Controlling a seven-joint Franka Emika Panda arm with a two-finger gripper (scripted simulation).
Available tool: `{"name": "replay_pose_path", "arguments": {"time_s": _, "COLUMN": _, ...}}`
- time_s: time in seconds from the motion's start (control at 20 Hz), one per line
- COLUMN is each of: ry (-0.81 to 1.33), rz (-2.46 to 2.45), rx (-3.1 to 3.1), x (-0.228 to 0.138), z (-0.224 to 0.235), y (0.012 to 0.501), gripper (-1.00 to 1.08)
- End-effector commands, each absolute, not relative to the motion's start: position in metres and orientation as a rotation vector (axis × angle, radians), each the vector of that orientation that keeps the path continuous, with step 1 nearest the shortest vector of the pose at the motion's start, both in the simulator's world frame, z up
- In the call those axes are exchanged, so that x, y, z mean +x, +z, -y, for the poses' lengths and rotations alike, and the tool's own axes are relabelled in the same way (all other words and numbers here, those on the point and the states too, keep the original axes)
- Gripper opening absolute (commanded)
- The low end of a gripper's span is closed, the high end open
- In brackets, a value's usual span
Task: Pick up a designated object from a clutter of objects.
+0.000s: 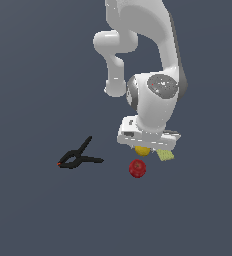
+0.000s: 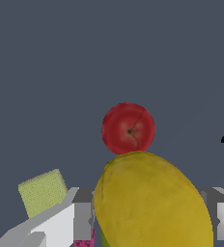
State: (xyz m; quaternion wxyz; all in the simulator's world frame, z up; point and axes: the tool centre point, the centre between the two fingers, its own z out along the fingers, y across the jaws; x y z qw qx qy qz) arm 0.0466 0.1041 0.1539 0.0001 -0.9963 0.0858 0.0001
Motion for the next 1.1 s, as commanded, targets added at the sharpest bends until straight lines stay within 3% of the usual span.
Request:
{"name": "replay_pose_path", "arguments": {"time_s": 0.0, "ry": 0.0, "rz": -0.27, "rx": -3.129, "x": 0.054, "z": -0.101, "y": 0.18, "gripper": -1.0}}
{"name": "replay_pose_path", "arguments": {"time_s": 1.05, "ry": 0.0, "rz": -0.27, "rx": -3.129, "x": 0.117, "z": -0.082, "y": 0.365, "gripper": -1.0}}
